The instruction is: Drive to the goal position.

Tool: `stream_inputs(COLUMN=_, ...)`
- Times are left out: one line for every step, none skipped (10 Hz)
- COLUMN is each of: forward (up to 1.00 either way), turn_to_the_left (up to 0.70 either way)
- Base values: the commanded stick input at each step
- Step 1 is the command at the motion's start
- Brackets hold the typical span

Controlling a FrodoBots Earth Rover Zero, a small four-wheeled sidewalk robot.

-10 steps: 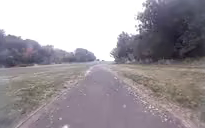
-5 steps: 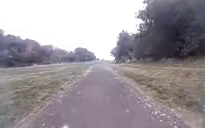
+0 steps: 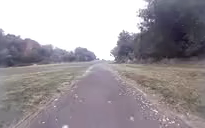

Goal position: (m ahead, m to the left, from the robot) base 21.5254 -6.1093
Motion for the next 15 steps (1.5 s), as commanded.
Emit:
stream_inputs(forward=0.45, turn_to_the_left=0.00)
stream_inputs(forward=0.45, turn_to_the_left=0.00)
stream_inputs(forward=0.45, turn_to_the_left=0.00)
stream_inputs(forward=0.45, turn_to_the_left=0.00)
stream_inputs(forward=0.45, turn_to_the_left=0.00)
stream_inputs(forward=0.45, turn_to_the_left=0.00)
stream_inputs(forward=0.45, turn_to_the_left=0.00)
stream_inputs(forward=0.45, turn_to_the_left=0.00)
stream_inputs(forward=0.45, turn_to_the_left=0.00)
stream_inputs(forward=0.45, turn_to_the_left=0.00)
stream_inputs(forward=0.45, turn_to_the_left=0.00)
stream_inputs(forward=0.45, turn_to_the_left=0.00)
stream_inputs(forward=0.45, turn_to_the_left=0.00)
stream_inputs(forward=0.45, turn_to_the_left=0.00)
stream_inputs(forward=0.45, turn_to_the_left=0.00)
